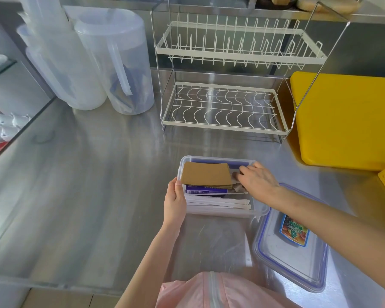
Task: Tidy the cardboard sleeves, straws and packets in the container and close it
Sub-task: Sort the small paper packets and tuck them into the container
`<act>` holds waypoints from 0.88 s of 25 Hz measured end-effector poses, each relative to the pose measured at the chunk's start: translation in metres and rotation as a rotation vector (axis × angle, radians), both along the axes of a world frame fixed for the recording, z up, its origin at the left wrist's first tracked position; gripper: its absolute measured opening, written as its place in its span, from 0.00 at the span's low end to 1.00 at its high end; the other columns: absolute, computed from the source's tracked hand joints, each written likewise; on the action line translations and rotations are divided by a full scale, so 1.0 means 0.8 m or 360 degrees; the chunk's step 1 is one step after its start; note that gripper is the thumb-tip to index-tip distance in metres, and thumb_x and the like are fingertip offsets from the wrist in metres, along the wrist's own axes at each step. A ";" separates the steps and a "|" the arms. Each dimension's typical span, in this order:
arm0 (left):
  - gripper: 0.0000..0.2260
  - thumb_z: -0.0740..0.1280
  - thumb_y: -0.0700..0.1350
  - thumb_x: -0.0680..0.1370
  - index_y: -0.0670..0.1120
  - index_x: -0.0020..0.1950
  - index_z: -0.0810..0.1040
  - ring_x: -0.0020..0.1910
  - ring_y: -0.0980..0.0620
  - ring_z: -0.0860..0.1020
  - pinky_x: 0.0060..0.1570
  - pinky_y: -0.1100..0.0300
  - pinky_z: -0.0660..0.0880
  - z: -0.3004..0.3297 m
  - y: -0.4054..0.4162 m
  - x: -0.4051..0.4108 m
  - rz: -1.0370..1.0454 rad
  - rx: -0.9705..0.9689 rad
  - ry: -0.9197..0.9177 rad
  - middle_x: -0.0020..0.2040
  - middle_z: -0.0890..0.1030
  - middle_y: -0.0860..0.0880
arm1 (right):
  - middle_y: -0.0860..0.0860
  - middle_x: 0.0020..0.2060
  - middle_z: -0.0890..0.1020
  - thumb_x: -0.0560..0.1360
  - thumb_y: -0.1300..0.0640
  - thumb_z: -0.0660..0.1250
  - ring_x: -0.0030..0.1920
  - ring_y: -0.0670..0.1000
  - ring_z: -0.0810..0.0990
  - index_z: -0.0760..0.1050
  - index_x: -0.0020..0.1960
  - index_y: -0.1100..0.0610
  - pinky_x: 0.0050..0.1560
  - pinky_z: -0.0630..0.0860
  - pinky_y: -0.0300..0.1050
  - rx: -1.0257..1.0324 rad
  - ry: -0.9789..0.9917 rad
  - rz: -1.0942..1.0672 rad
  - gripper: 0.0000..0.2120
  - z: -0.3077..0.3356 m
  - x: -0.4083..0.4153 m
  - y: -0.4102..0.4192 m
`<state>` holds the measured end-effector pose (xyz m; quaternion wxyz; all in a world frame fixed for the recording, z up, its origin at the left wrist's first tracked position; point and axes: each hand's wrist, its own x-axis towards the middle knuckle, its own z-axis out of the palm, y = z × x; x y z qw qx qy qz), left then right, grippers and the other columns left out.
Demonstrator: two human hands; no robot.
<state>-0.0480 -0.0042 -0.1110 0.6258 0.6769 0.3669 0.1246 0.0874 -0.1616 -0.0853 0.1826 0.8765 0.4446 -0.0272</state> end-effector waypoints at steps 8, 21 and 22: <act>0.15 0.50 0.48 0.80 0.47 0.61 0.70 0.42 0.63 0.72 0.37 0.72 0.65 0.001 -0.001 0.001 -0.0003 0.0008 0.0029 0.45 0.76 0.57 | 0.57 0.57 0.73 0.75 0.64 0.58 0.58 0.57 0.72 0.67 0.61 0.59 0.55 0.66 0.47 0.0051 -0.0078 0.0045 0.15 0.023 0.007 -0.003; 0.18 0.53 0.44 0.79 0.45 0.70 0.60 0.66 0.49 0.67 0.58 0.60 0.64 0.025 0.003 0.007 0.0063 0.0320 -0.0057 0.67 0.68 0.46 | 0.56 0.54 0.74 0.75 0.61 0.61 0.53 0.55 0.73 0.69 0.64 0.53 0.52 0.65 0.47 0.0272 0.0139 -0.0240 0.17 0.095 0.018 -0.022; 0.18 0.55 0.45 0.79 0.46 0.69 0.61 0.65 0.51 0.68 0.56 0.61 0.64 0.034 0.002 0.010 0.0087 0.0311 -0.0152 0.66 0.69 0.47 | 0.57 0.53 0.75 0.76 0.60 0.61 0.49 0.54 0.74 0.70 0.64 0.54 0.49 0.66 0.48 0.0538 0.0316 -0.0417 0.17 0.104 0.017 -0.025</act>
